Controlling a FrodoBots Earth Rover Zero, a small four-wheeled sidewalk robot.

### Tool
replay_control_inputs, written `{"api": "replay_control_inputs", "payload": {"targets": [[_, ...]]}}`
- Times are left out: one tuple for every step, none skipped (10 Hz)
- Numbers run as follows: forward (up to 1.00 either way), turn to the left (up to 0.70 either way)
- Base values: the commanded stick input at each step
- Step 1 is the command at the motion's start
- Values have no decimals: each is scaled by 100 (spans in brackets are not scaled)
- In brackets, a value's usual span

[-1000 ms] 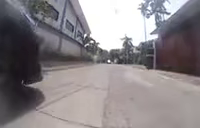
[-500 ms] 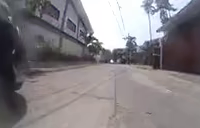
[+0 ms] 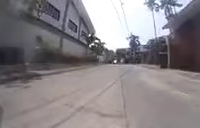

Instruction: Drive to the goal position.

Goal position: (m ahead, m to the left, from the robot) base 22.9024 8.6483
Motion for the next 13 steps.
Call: {"api": "replay_control_inputs", "payload": {"targets": [[100, 0], [100, 0], [100, 0], [100, 0], [100, 0], [100, 0], [100, 0], [100, 0], [100, 0], [100, 0], [100, 0], [100, 0], [100, 0]]}}
